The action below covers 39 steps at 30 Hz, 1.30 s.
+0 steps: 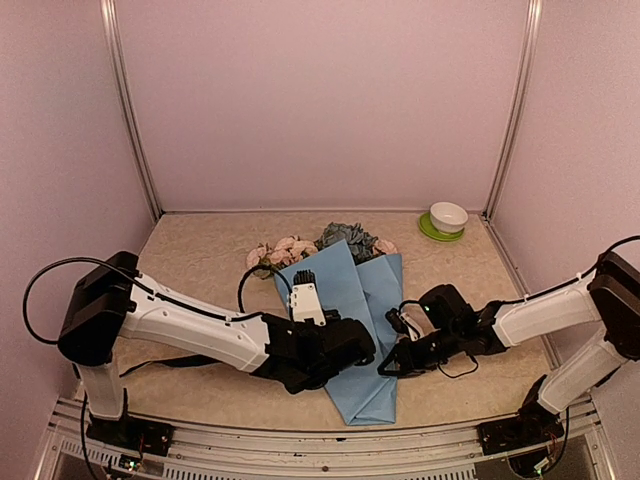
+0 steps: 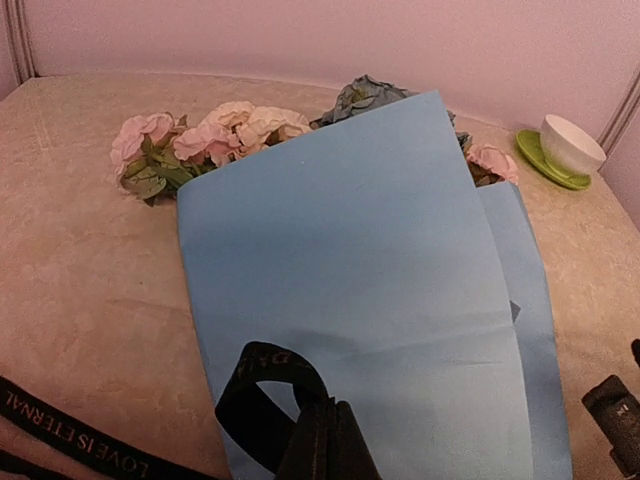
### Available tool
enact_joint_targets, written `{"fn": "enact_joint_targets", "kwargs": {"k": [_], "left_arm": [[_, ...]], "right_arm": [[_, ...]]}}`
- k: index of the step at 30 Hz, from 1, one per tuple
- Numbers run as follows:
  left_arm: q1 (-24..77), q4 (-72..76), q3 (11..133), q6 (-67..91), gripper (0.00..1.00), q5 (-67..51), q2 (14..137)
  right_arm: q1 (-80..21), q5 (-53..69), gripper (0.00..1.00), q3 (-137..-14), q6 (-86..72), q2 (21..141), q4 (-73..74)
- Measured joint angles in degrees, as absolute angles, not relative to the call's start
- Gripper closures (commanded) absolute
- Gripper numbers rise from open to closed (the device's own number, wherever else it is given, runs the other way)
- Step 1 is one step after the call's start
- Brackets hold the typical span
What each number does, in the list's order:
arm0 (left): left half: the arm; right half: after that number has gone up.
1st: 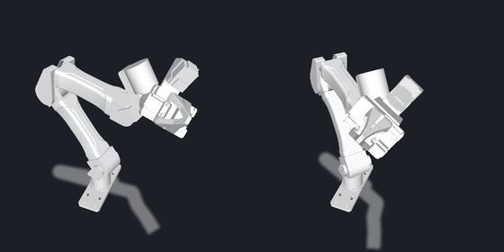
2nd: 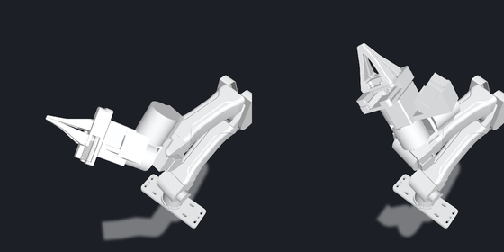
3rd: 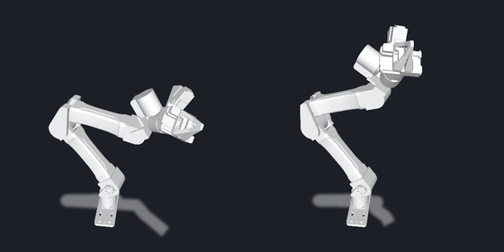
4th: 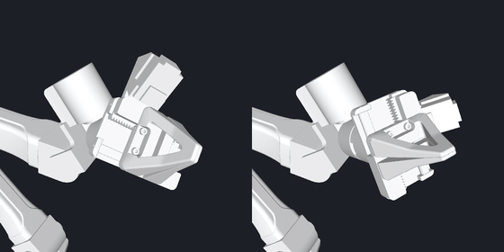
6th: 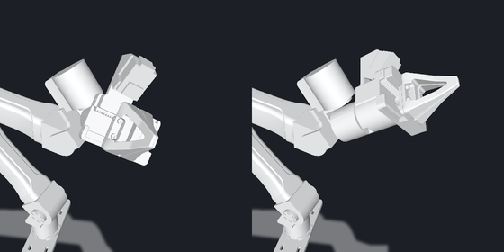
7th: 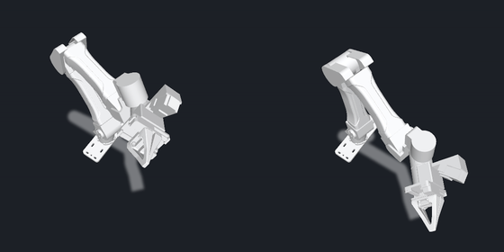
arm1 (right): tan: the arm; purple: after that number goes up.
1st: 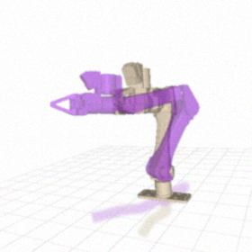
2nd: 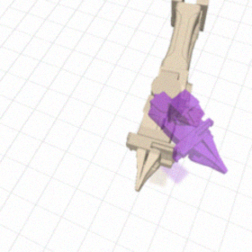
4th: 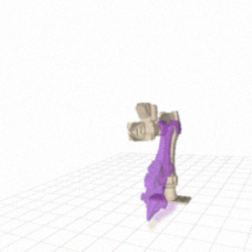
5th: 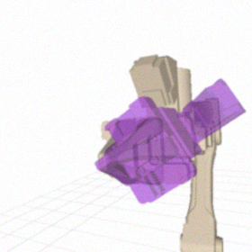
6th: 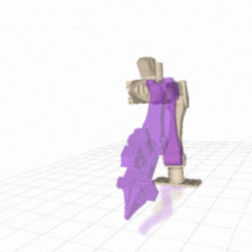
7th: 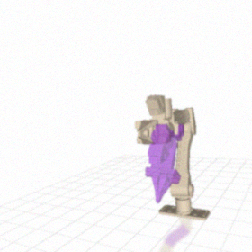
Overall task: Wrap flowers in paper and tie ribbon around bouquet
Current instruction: Place the folded bouquet at the center of the board, then place the ribbon in the folded bouquet.
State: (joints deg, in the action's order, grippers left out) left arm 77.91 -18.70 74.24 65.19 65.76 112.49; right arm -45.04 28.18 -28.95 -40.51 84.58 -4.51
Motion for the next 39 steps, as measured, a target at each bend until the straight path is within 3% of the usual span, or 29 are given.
{"fn": "enact_joint_targets", "kwargs": {"k": [3,15,26,31,39], "left_arm": [[75.3,-9.8,73.2,57.9,1.00,60.1,112.1],[72.0,9.7,74.6,49.1,1.00,38.0,115.8],[70.4,14.6,73.2,47.7,1.00,28.2,119.3],[69.5,16.2,73.2,47.2,1.00,24.3,121.3],[67.7,20.0,72.1,45.3,1.00,19.5,121.6]], "right_arm": [[-44.6,27.6,0.76,-27.7,-41.9,82.9,-4.7],[-43.1,22.6,0.58,-27.4,-41.8,74.8,-1.9],[-42.9,21.8,0.64,-30.1,-36.5,64.5,1.7],[-42.6,23.5,0.70,-30.9,-36.0,64.8,0.4],[-36.9,27.7,0.71,-29.6,-38.3,67.2,-3.1]]}}
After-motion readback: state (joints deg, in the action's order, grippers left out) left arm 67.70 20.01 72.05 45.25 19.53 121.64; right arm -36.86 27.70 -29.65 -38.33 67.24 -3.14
